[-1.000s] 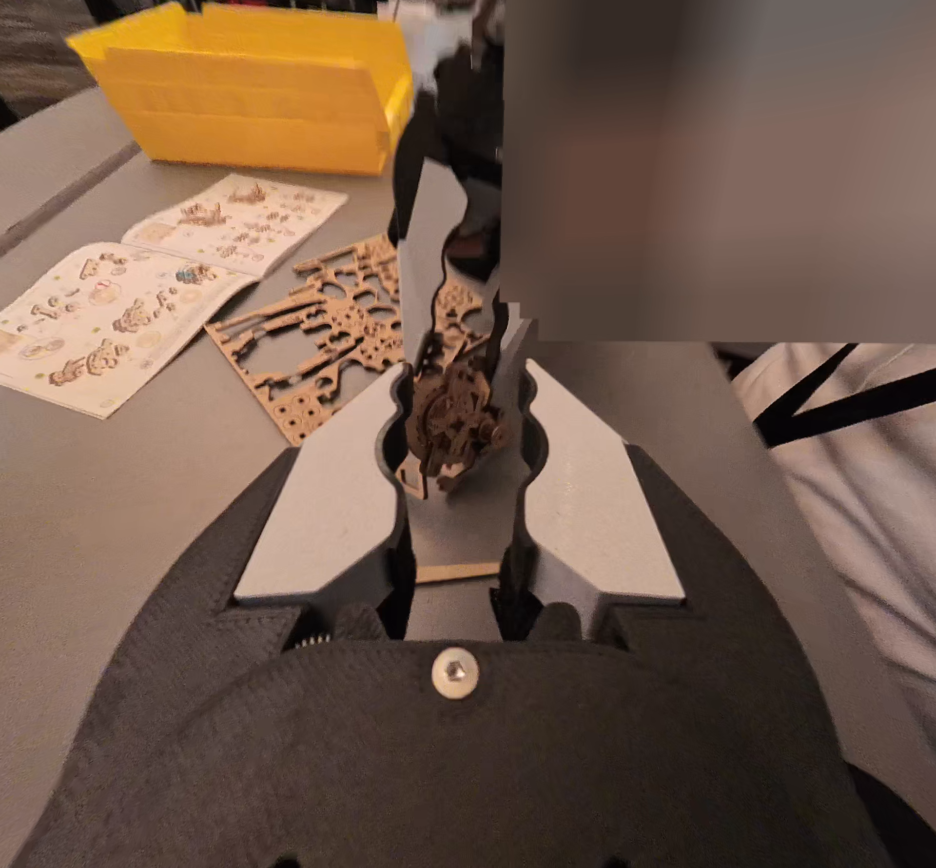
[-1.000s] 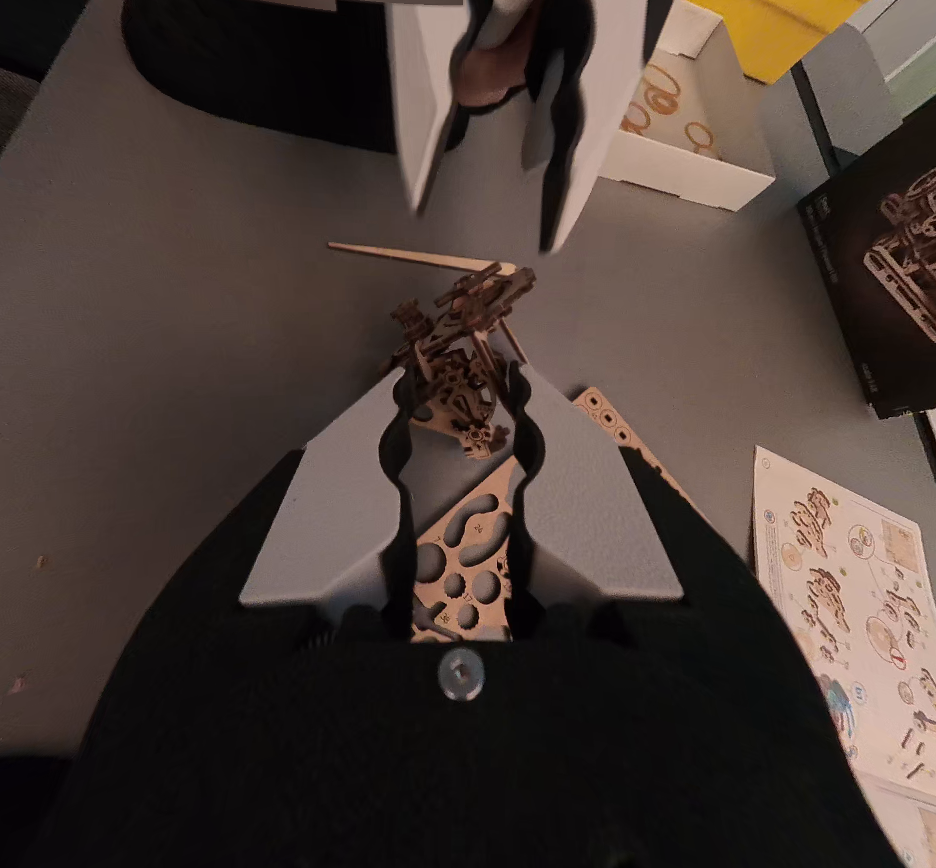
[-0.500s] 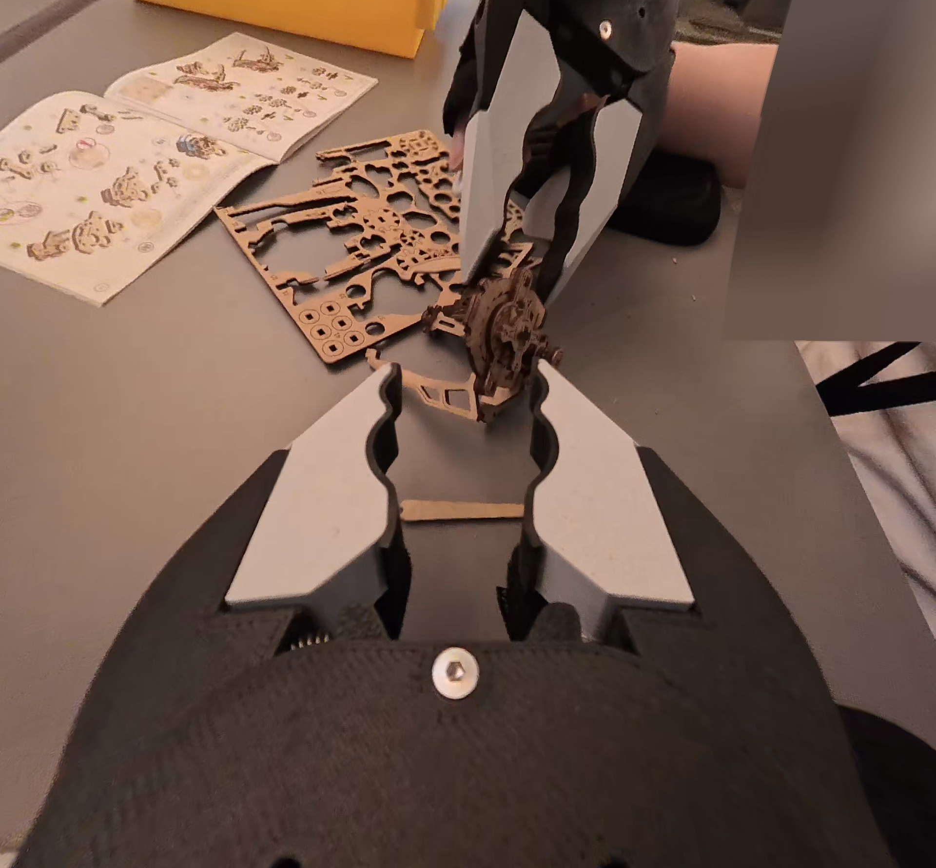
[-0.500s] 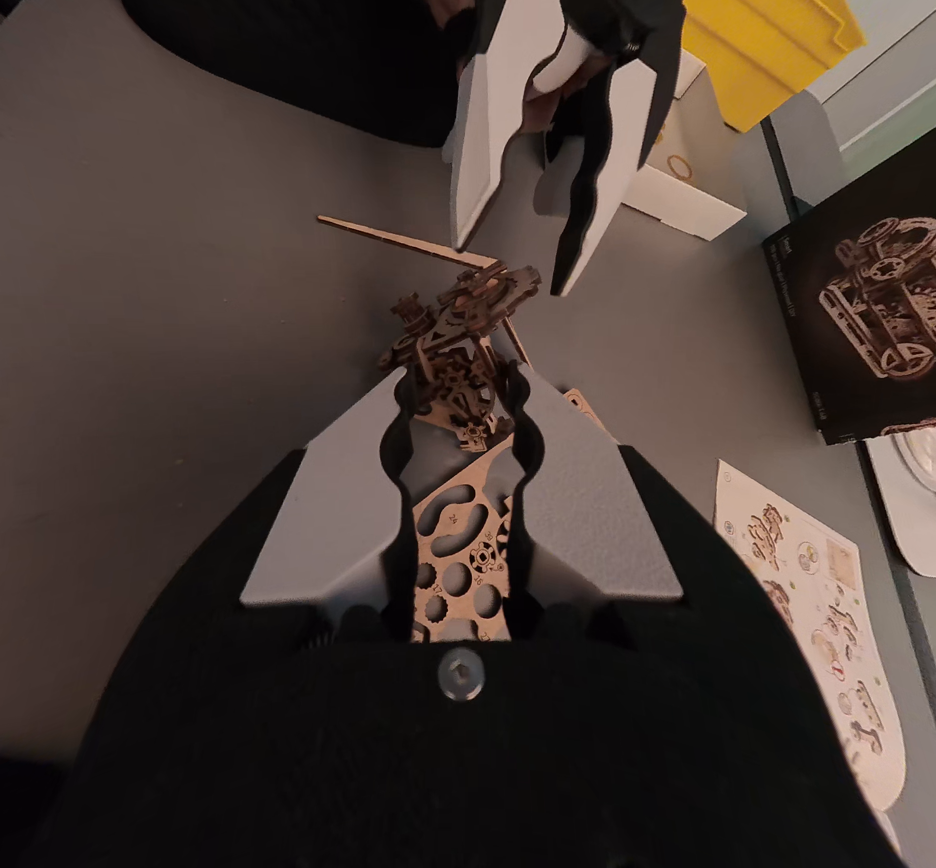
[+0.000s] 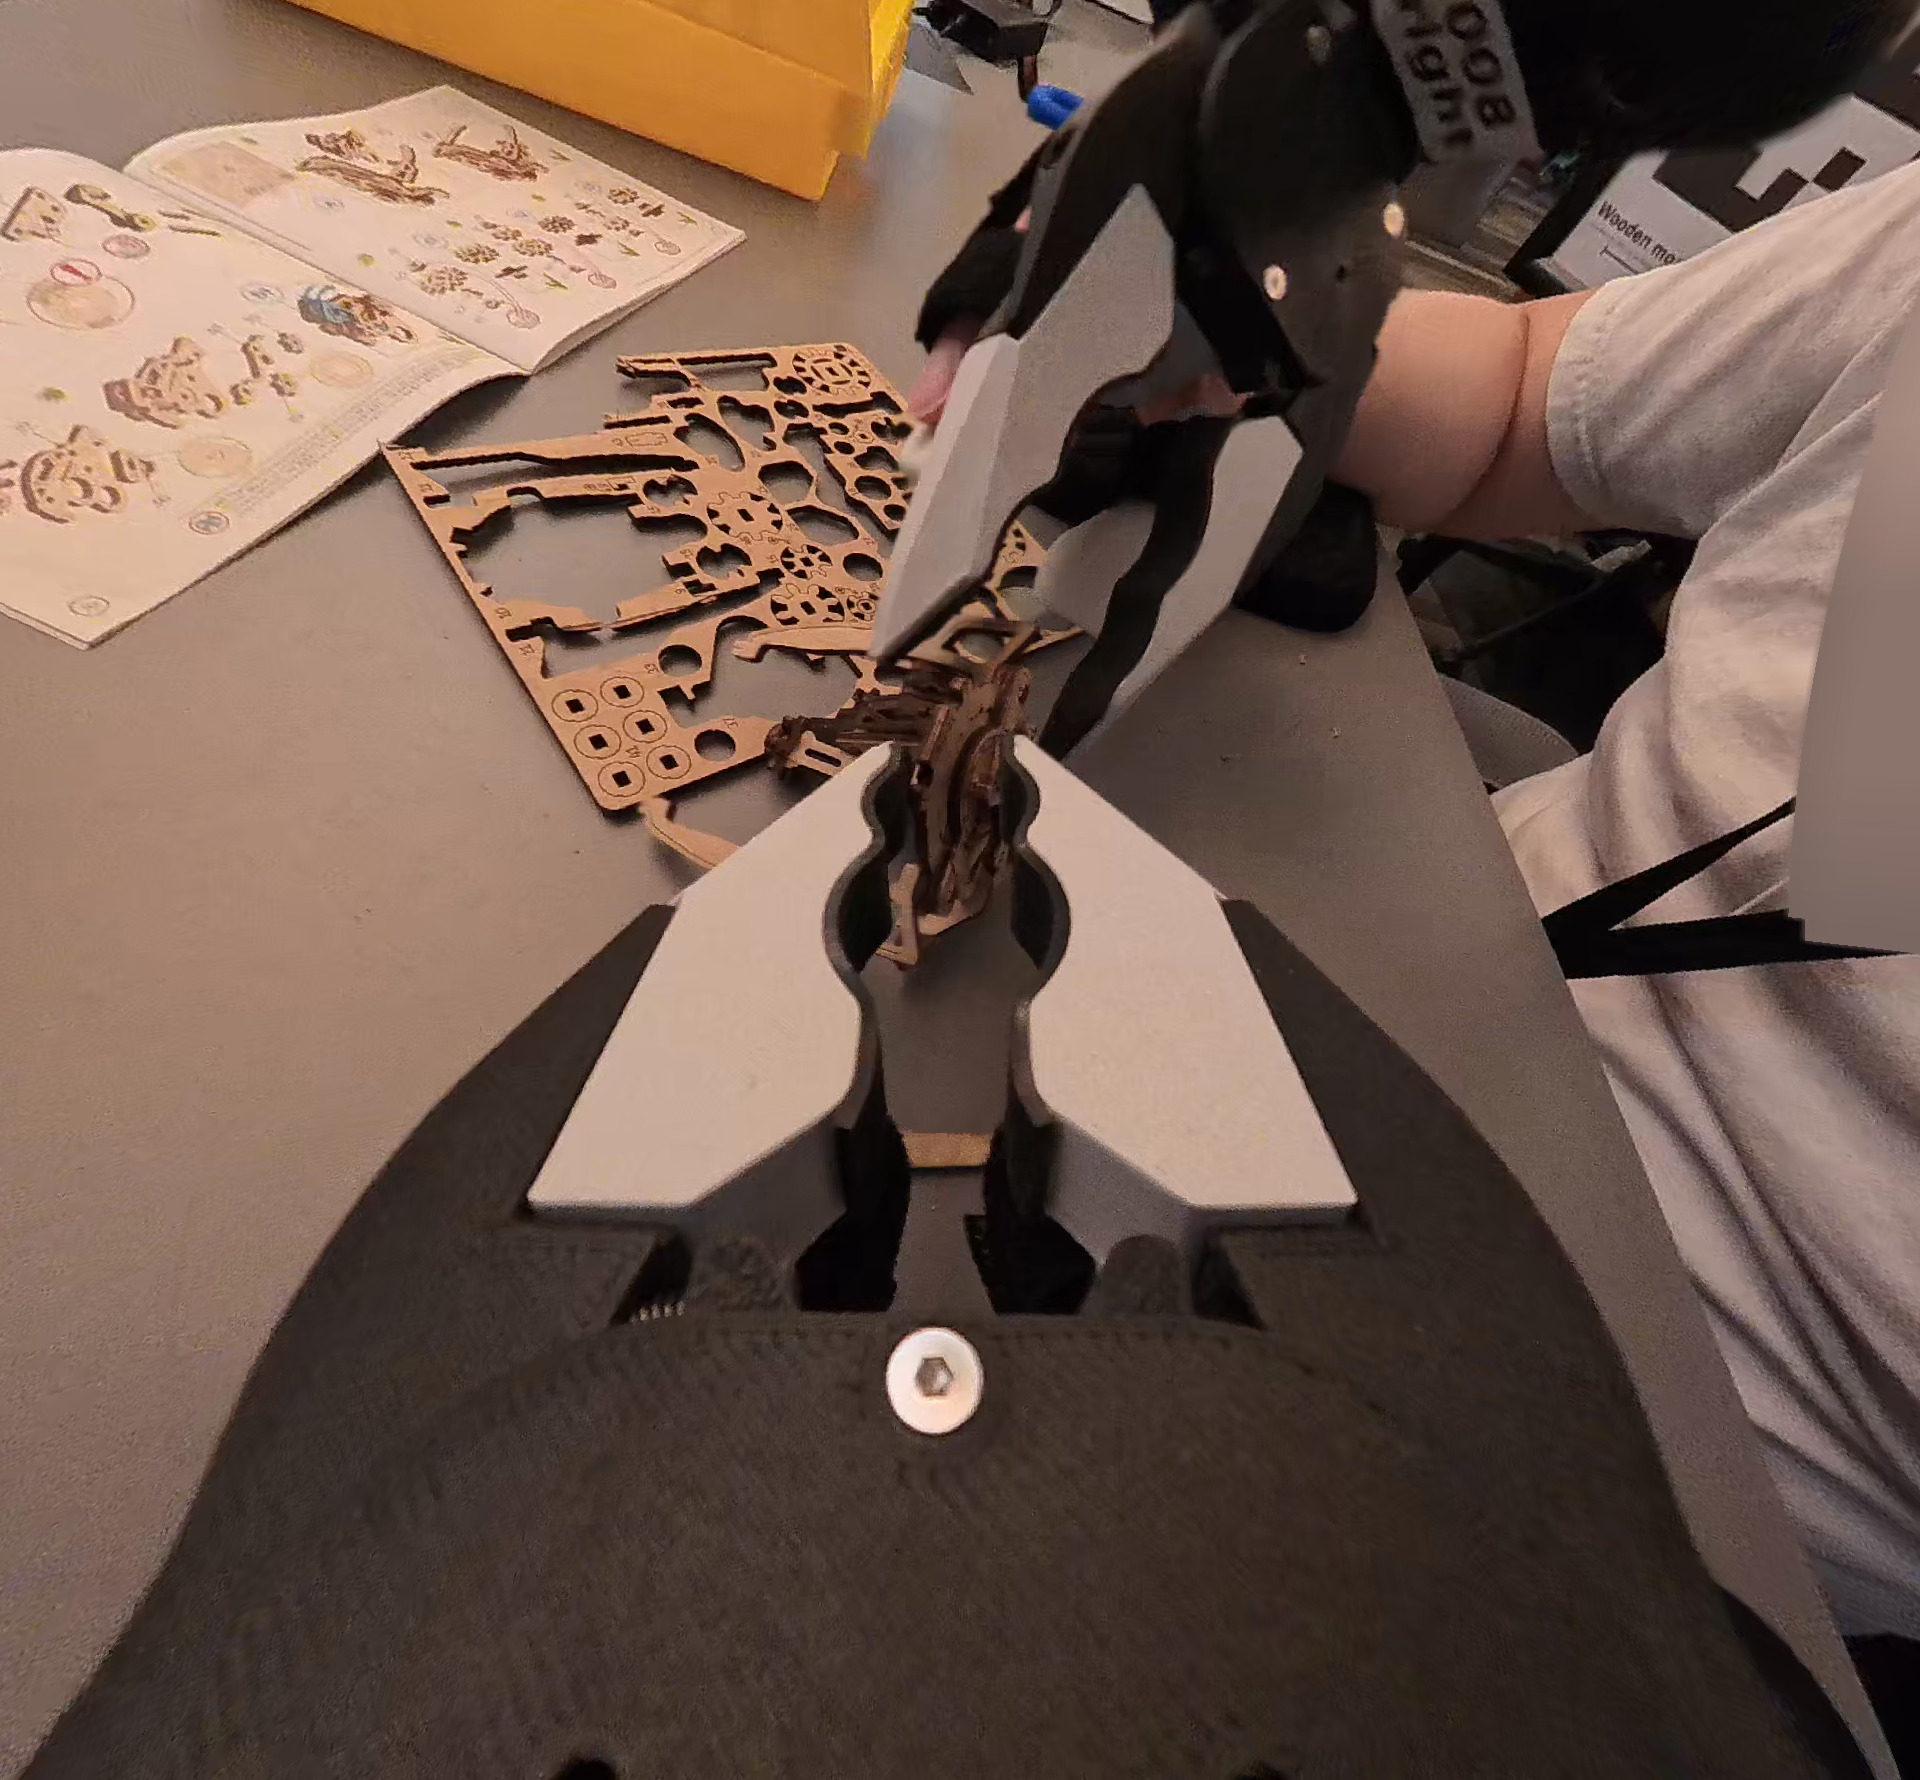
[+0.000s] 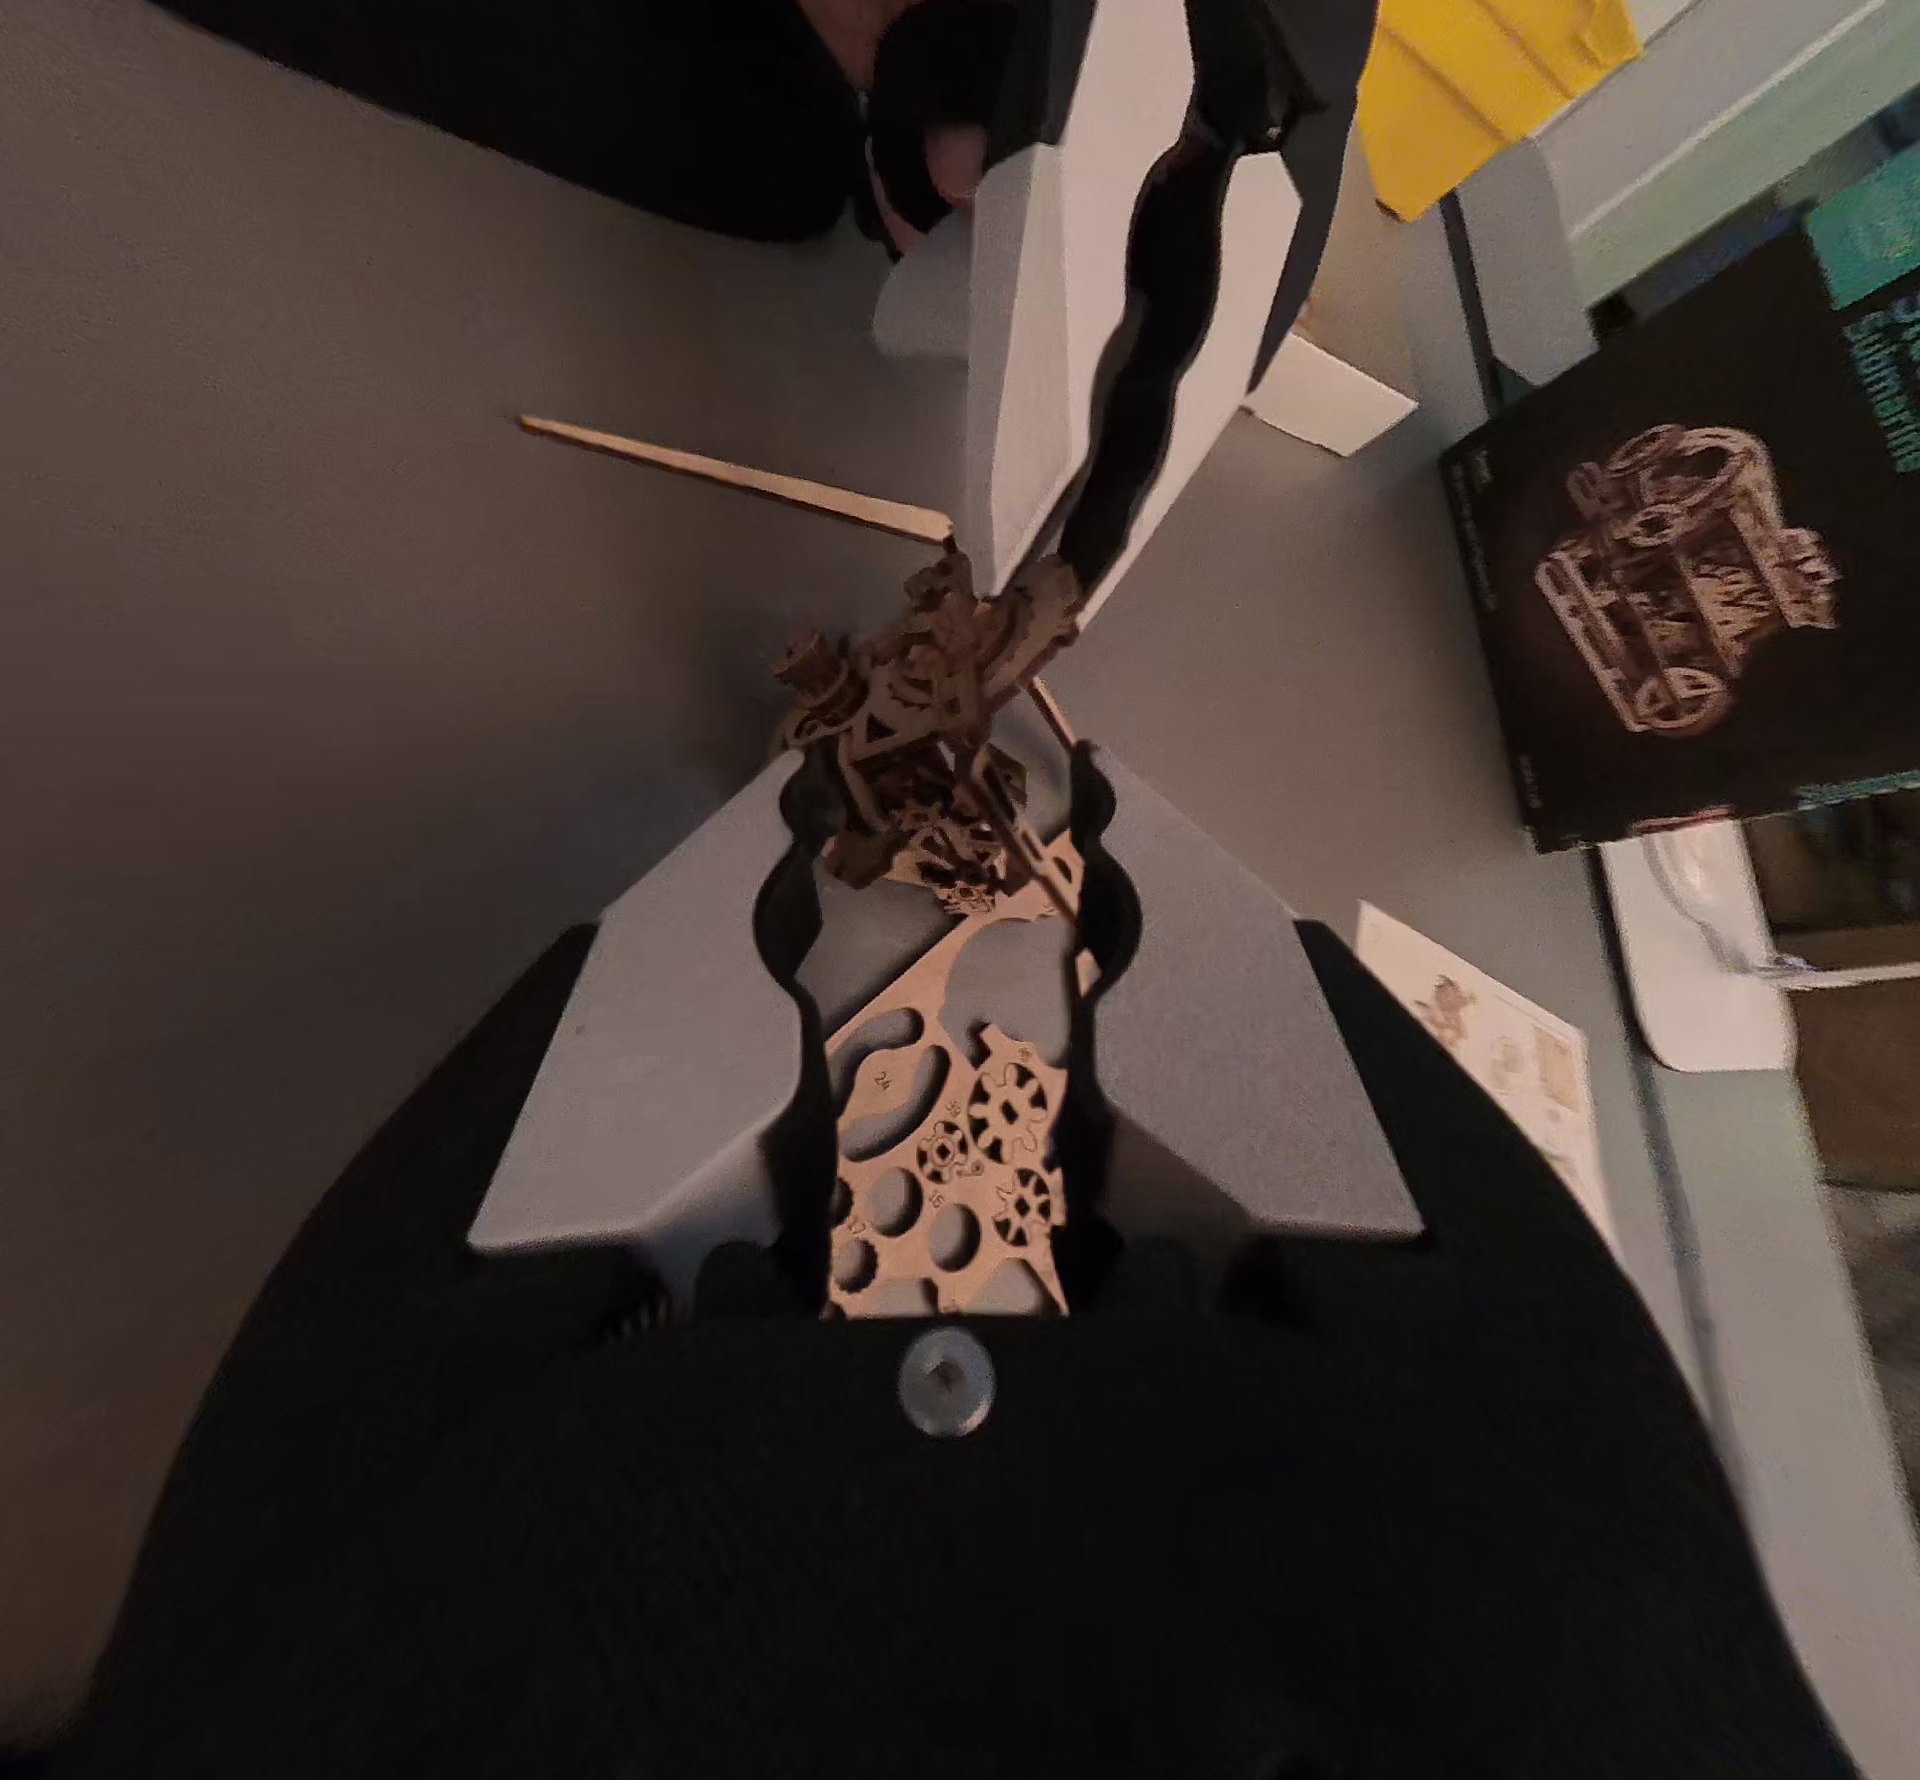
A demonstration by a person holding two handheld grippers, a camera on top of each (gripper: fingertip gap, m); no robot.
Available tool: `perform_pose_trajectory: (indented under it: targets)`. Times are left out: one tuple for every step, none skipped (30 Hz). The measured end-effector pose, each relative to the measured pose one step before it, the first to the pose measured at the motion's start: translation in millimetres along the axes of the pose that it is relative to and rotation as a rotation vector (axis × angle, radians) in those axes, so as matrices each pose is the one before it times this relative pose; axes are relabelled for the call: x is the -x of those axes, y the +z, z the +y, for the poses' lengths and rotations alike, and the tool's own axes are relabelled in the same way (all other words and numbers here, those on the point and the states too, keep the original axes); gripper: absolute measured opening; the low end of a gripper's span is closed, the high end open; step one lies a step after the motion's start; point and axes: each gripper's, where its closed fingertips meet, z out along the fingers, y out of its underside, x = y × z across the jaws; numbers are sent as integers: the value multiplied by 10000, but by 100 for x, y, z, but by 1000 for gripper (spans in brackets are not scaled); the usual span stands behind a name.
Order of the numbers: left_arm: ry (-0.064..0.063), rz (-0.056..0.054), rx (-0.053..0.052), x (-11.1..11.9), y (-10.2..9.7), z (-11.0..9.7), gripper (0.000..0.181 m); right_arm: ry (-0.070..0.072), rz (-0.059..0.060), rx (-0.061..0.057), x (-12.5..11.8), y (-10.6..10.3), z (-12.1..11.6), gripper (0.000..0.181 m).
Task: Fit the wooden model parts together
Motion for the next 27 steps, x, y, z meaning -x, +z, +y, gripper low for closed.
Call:
perform_pose_trajectory:
  targets:
    - [-70, -53, -9, 27, 43, -6, 14, -357, 197, 350, 23, 148, 111, 44]
    - [-114, -71, 1, 73, 22, -27, 14, -307, 173, 358, 48, 170, 141, 39]
    - [-118, -81, 8, 87, -8, -65, 14, -220, 124, 259, 96, 182, 44, 37]
    - [-72, -32, 10, -31, 12, -66, 5, -221, 87, 304, 96, 173, 170, 35]
    - [-2, 97, -22, -277, 41, -108, 3, -211, 146, 372, -36, 155, 328, 36]
    - [25, 74, -2, -256, 70, -75, 2, -229, 198, 269, -162, 40, 195, 37]
    - [67, 27, 25, -203, 84, -36, 1, -202, 61, 152, 15, -23, 61, 37]
    - [86, -39, 16, -92, 75, -11, 1, -145, 51, 95, 26, -39, 22, 37]
    - [52, -46, 18, -17, 34, 11, 1, -134, 62, 45, 25, -36, 3, 37]
    - [-22, 6, 12, -20, 19, 49, 2, -148, 69, -2, 15, -24, -30, 37]
    - [-69, 40, 20, -18, 23, 84, 2, -103, 56, 3, 4, -5, 16, 37]
    - [-69, 25, 17, 51, 54, 108, 4, -39, 34, -15, 2, -7, -2, 37]
    - [-80, 5, -46, 82, 25, 13, 7, -25, 19, -50, 8, -9, -21, 36]
    - [-65, 20, -36, 57, -7, -4, 8, 1, 24, -50, -17, 6, -5, 36]
    - [-50, 31, -30, 44, 0, 1, 8, 11, 23, -63, -17, 15, -10, 36]
    - [-85, -7, -17, 115, 6, -3, 11, -4, -2, -70, 0, 9, -16, 36]
    - [-107, -11, -7, 102, 19, -22, 12, 22, -20, -37, -19, -1, 19, 36]
    - [-72, 91, -7, -94, 8, -23, 8, 32, 2, -13, -48, 16, 38, 36]
    - [-19, 180, -3, -293, 3, -30, 2, 20, -5, -47, -26, 16, -11, 36]
    - [17, -44, -14, -22, 12, -50, 2, -5, 17, -10, -51, 10, 22, 35]
    - [58, -123, -4, 49, 11, -22, 1, -48, 62, 56, -79, 49, 124, 36]
    - [-20, -67, -1, -24, 17, -1, 2, -83, 60, 13, -42, 21, 22, 36]
    - [-123, -26, 9, -10, 1, -7, 2, -86, 64, 37, -26, 17, 18, 36]
    - [-168, 8, 1, -12, -7, 0, 2, -40, 26, 31, -3, -2, -21, 36]
    - [-158, 26, -23, -6, 3, -20, 2, 12, -6, 45, -9, -4, 18, 36]
    - [-104, 19, -38, 12, -5, -20, 2, 30, -4, 11, -16, -11, 22, 36]
    - [-39, 0, -24, 6, -2, -17, 2, 72, -18, -15, -12, -5, 8, 35]
